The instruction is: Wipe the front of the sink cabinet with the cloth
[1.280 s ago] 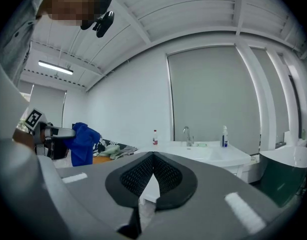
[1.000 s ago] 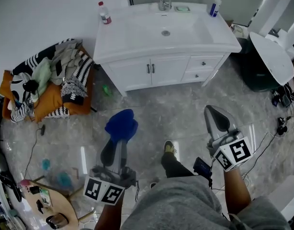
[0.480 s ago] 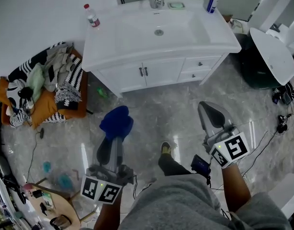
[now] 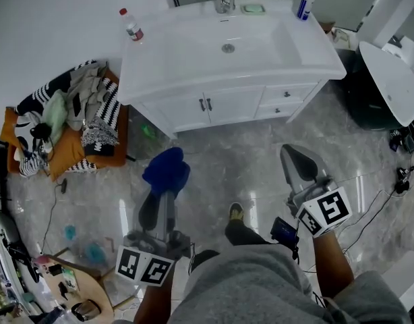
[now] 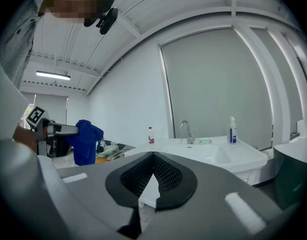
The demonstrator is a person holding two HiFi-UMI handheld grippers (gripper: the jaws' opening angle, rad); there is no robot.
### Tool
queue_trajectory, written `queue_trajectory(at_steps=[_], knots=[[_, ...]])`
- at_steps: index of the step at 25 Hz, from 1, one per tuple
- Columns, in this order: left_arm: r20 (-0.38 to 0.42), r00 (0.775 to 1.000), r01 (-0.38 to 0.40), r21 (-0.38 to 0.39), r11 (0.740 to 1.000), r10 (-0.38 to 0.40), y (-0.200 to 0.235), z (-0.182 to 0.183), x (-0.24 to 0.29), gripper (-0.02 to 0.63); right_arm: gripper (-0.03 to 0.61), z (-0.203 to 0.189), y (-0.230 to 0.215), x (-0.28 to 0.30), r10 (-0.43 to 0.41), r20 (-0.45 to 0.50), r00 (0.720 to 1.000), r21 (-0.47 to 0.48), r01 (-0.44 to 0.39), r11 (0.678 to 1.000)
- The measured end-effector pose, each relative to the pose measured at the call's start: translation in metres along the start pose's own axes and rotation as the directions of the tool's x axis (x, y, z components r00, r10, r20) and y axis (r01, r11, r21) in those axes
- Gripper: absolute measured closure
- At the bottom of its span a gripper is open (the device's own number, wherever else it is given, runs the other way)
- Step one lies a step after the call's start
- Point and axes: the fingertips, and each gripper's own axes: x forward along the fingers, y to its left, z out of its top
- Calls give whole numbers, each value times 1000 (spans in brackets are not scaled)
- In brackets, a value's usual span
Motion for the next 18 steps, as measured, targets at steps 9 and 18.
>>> queue_trajectory(at_steps=[9, 18], knots=[[7, 1000, -18, 16, 1000, 18, -8, 3, 4, 545, 581, -1, -4, 3, 35, 1, 999, 11, -35, 999], [13, 1000, -23, 23, 999, 23, -9, 7, -2, 545, 581, 3, 4, 0, 47, 13, 999, 9, -47, 999]])
